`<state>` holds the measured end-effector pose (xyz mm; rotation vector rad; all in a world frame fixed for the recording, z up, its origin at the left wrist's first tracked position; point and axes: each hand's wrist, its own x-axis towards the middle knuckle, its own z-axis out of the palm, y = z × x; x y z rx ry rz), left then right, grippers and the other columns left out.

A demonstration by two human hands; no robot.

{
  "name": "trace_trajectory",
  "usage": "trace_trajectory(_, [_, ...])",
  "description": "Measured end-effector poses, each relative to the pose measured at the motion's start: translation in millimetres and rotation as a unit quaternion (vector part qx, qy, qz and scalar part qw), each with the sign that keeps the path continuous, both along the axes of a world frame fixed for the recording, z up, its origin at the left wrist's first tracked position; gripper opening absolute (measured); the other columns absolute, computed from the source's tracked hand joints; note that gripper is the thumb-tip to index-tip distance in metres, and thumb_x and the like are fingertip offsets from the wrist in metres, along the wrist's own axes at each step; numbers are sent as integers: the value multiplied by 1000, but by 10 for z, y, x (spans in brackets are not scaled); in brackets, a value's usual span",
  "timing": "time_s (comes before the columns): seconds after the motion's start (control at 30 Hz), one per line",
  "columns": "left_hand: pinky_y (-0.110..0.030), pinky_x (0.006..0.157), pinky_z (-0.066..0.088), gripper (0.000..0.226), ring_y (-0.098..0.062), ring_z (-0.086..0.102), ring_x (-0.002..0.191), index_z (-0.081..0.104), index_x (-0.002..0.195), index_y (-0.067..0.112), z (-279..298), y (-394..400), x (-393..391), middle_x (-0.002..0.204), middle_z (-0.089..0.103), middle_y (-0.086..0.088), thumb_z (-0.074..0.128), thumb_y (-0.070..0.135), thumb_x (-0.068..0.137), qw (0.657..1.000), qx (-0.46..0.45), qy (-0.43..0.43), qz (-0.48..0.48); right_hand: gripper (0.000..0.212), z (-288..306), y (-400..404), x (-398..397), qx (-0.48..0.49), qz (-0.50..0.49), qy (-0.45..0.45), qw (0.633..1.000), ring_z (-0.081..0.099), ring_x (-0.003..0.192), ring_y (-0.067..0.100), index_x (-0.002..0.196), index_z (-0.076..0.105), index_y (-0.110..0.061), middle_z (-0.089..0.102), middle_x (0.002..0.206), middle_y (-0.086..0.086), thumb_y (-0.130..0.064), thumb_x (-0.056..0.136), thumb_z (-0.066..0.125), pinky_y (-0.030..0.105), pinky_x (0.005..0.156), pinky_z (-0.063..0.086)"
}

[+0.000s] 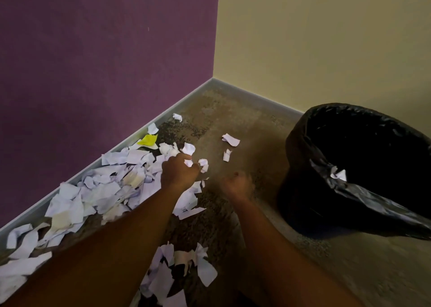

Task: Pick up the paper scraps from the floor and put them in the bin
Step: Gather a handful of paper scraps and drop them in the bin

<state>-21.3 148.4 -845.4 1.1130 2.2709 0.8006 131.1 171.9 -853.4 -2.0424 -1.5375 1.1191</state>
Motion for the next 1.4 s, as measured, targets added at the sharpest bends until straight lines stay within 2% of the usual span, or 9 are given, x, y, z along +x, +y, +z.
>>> trace_trajectory(0.23, [-57, 112, 21, 78, -31, 18, 145, 45, 136, 29, -575, -174, -373, 154, 30, -9, 61, 72, 73, 978, -76, 187, 55, 85, -739, 41, 34, 12, -3, -49, 999, 4, 151, 31, 150, 31, -25, 12, 164, 2, -65, 80, 58, 53, 121, 12])
trace_trajectory(0.4, [-64, 113, 14, 80, -32, 19, 145, 46, 137, 23, -835, -303, -633, 153, 31, -12, 52, 74, 76, 958, -81, 221, 163, 86, -1011, -48, -176, 66, 58, -109, 990, -4, 152, 29, 150, 28, -30, 11, 164, 3, -80, 80, 40, 53, 120, -6])
trace_trajectory(0.57, [-65, 113, 13, 84, -36, 15, 147, 35, 144, 23, -968, -393, -887, 158, 19, -14, 50, 74, 79, 943, -89, 187, 260, 96, -1128, -162, -494, 152, 135, -77, 976, 3, 152, 23, 151, 29, -28, 16, 163, 0, -87, 75, 31, 47, 122, -2])
trace_trajectory(0.8, [-60, 109, 25, 77, -34, 27, 143, 38, 142, 29, -1079, -399, -1123, 156, 30, -13, 46, 75, 81, 932, -37, 122, 338, 88, -1115, -180, -1003, 179, 165, 74, 967, 18, 148, 18, 147, 35, -28, 26, 159, -3, -78, 76, 50, 48, 121, 20])
trace_trajectory(0.9, [-53, 105, 34, 68, -34, 43, 133, 47, 138, 25, -1098, -425, -1157, 144, 49, -12, 43, 69, 87, 937, 16, 91, 336, 82, -1066, -184, -1195, 155, 177, 155, 960, 24, 144, 9, 146, 34, -34, 24, 159, -7, -73, 78, 56, 37, 116, 29])
trace_trajectory(1.0, [-39, 99, 40, 55, -29, 53, 124, 53, 135, 19, -1071, -433, -1064, 134, 59, -11, 42, 57, 96, 947, 80, 41, 309, 70, -1066, -225, -1316, 165, 181, 211, 946, 27, 130, -15, 145, 40, -30, 27, 156, -7, -63, 84, 57, 17, 107, 30])
trace_trajectory(1.17, [-25, 92, 34, 45, -21, 56, 121, 61, 128, 18, -1102, -482, -964, 130, 63, -3, 38, 44, 100, 952, 135, -41, 270, 51, -1034, -311, -1467, 141, 161, 269, 939, 39, 117, -17, 136, 52, -30, 40, 143, -6, -50, 90, 58, -5, 92, 29])
trace_trajectory(1.3, [-28, 98, 38, 39, -16, 55, 119, 57, 131, 21, -1063, -494, -927, 133, 60, 0, 41, 39, 101, 943, 156, -159, 246, 43, -1003, -369, -1540, 104, 120, 334, 929, 42, 129, 2, 126, 60, -33, 46, 139, -6, -51, 87, 56, 17, 106, 33])
trace_trajectory(1.4, [-42, 103, 46, 43, -18, 59, 117, 56, 133, 27, -1025, -485, -756, 132, 62, 0, 43, 47, 97, 920, 175, -247, 249, 24, -943, -460, -1592, 78, 76, 368, 924, 49, 127, 8, 111, 62, -42, 53, 134, -4, -49, 89, 57, 29, 108, 39])
